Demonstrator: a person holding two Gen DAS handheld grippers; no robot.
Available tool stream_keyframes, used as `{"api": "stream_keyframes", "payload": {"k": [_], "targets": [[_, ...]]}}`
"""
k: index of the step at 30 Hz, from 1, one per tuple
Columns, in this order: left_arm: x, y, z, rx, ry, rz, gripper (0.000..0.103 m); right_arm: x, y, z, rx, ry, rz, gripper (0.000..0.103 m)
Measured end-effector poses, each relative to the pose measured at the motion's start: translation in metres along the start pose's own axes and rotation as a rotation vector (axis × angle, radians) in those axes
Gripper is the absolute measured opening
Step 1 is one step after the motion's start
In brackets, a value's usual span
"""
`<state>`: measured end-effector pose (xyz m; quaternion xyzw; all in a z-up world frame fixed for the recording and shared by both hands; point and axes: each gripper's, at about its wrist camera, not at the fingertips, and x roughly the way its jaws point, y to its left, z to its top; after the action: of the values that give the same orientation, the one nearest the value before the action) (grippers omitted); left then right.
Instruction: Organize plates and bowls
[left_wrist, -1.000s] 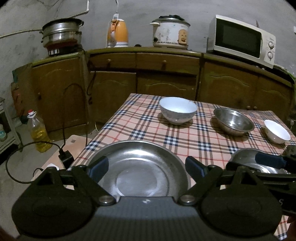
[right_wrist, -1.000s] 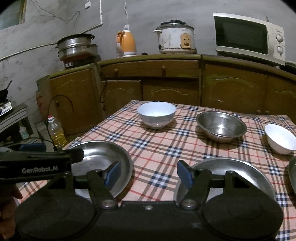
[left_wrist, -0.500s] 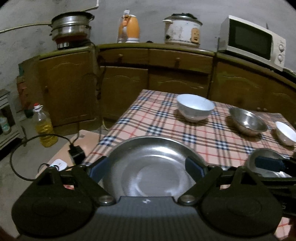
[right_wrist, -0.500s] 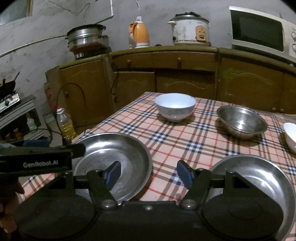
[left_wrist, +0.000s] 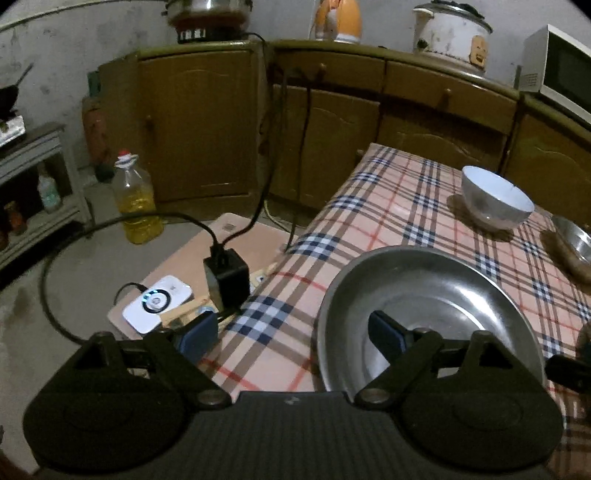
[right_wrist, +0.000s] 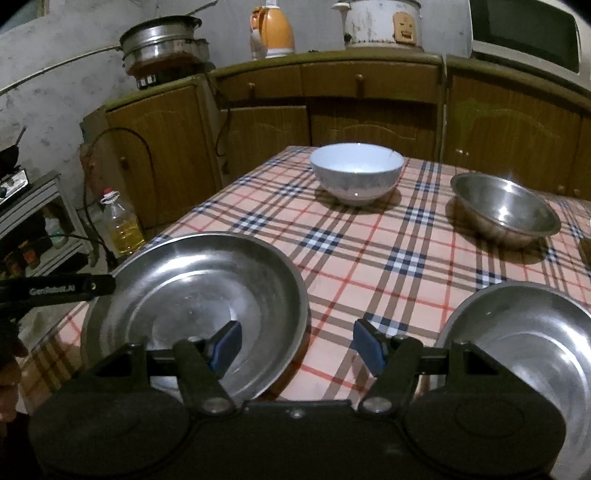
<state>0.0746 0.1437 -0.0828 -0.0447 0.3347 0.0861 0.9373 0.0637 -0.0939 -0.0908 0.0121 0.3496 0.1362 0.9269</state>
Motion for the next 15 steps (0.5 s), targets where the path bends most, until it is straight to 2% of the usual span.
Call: {"api": "stream_keyframes", "payload": {"k": [3,6,9,11,12,13,14,15], "targets": [[0.003,-0.004,0.001,0.051,-0.005,-0.002,0.09,0.008,0.0,0.001,0.01,0.013,0.008,0.08],[0.011,-0.005,0.003,0.072,0.01,-0.01,0.081,0.015,0.002,0.0,0.011,0.025,0.014,0.08],[0.02,-0.005,0.002,0.073,0.048,-0.034,0.066,0.022,0.0,0.0,0.026,0.04,0.019,0.08],[0.025,-0.005,0.002,0.081,0.059,-0.034,0.051,0.027,-0.001,-0.001,0.04,0.048,0.029,0.079],[0.026,-0.007,0.002,0.089,0.06,-0.035,0.05,0.03,-0.002,-0.001,0.047,0.055,0.034,0.079],[0.027,-0.008,0.003,0.091,0.061,-0.045,0.043,0.032,-0.002,-0.002,0.052,0.062,0.043,0.079],[0.027,-0.008,0.003,0.093,0.063,-0.064,0.034,0.035,-0.002,-0.003,0.054,0.067,0.052,0.076],[0.027,-0.01,0.003,0.099,0.063,-0.075,0.032,0.037,-0.002,-0.003,0.056,0.074,0.062,0.064]]}}
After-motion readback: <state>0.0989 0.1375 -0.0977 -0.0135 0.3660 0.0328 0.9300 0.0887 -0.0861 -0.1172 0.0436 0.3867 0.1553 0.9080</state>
